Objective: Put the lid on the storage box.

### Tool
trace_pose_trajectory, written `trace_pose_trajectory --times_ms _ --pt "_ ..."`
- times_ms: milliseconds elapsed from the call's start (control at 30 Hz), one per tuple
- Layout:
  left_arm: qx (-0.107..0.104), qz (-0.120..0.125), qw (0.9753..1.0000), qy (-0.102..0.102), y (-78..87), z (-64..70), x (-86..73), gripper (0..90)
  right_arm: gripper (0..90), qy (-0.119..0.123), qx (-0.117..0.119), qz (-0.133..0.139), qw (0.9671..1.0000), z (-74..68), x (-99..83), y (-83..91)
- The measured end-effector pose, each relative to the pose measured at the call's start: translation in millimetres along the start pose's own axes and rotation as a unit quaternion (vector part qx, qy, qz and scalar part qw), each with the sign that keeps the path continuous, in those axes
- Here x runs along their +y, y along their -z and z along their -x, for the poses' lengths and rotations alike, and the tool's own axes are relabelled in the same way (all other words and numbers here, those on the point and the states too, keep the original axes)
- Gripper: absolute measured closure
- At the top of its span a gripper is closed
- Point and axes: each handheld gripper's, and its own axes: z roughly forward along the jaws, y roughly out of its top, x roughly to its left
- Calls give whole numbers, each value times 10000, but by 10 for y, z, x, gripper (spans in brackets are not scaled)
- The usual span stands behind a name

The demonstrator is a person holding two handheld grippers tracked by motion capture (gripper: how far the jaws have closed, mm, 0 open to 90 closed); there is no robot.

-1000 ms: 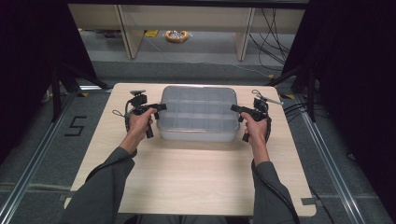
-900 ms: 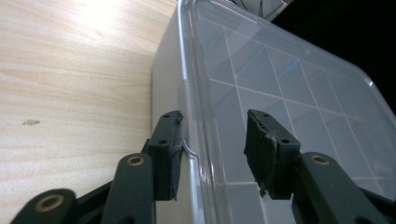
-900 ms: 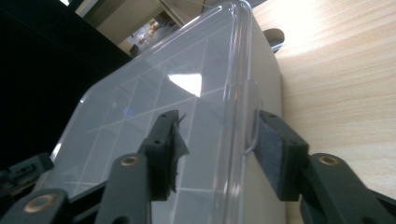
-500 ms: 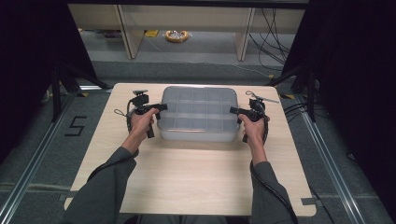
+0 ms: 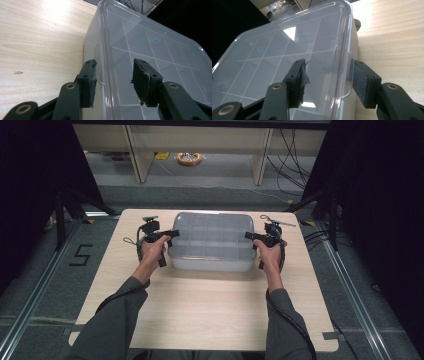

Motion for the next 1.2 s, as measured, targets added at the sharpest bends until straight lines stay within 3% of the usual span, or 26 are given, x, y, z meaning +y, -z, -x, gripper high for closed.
trace_pose_trajectory --times_ms 33,100,133,200,233,267,333,433,500,533,567,600,633,667,700,733,767,800,867,900,967,1033,1067,1100,1167,1200 --pt "-33 -21 10000 -82 9 -13 5 530 489 12 -8 -37 10000 -1 4 7" --pt "-23 -20 10000 10 28 0 2 534 505 19 -22 -34 10000 3 4 17" --pt "-60 -16 10000 -39 39 -6 6 520 502 -311 -46 -187 9993 -41 4 48" --pt "-56 -71 9999 -132 66 -4 18 503 467 197 -152 25 9997 28 16 56" --pt "-64 -54 10000 -26 73 6 18 502 467 312 -106 101 9994 36 27 74" --pt "-97 -84 9999 -94 82 -17 23 499 467 296 -61 59 9995 22 31 109" --pt "-92 -163 9998 -17 99 -26 19 497 465 432 -229 -60 9988 8 31 166" --pt "-115 -263 9996 -18 130 -53 -6 493 450 -174 -305 -441 9984 -101 -23 267" --pt "-184 -325 9993 24 139 -70 -26 495 453 20 -188 -446 9988 -98 -68 294" --pt "-233 -388 9990 44 145 -80 -32 503 458 3 -142 -519 9986 -108 -88 308" --pt "-233 -388 9990 44 145 -80 -32 510 468 355 -25 -429 9984 -54 -97 294" --pt "-292 -379 9988 104 143 -74 -39 510 468 355 -25 -429 9984 -54 -97 294" --pt "-310 -402 9987 31 151 -52 -51 530 471 282 2 -431 9987 -86 -125 291" --pt "-246 -388 9989 -58 150 -28 -55 525 469 134 -52 -437 9989 -132 -137 293" --pt "-192 -350 9991 -124 148 -2 -60 525 466 203 -73 -488 9986 -140 -133 299" --pt "-145 -345 9991 -194 149 12 -62 519 460 86 -100 -461 9988 -164 -130 291" --pt "-145 -345 9991 -194 149 12 -62 513 459 117 -116 -421 9990 -172 -124 289" --pt "-111 -332 9990 -275 142 22 -57 511 454 450 -142 -259 9986 -140 -112 266" --pt "-99 -307 9992 -249 130 24 -51 511 446 315 -153 -280 9990 -174 -93 265" --pt "-93 -281 9993 -213 124 28 -51 511 447 487 -144 -215 9985 -163 -77 260" --pt "-96 -232 9994 -220 115 19 -51 511 450 587 -47 -130 9982 -130 -42 253" --pt "-57 -215 9995 -203 110 45 -55 507 453 511 -77 -157 9985 -124 -18 236" --pt "-57 -194 9996 -201 108 50 -60 504 453 361 -41 -176 9992 -132 -7 237" --pt "-57 -194 9996 -201 108 50 -60 504 449 -230 -39 -376 9990 -196 -9 257" --pt "-78 -186 9995 -263 102 54 -66 501 456 290 13 28 9996 -54 5 197" --pt "-94 -185 9995 -248 98 52 -62 501 457 301 0 117 9995 -41 0 185"
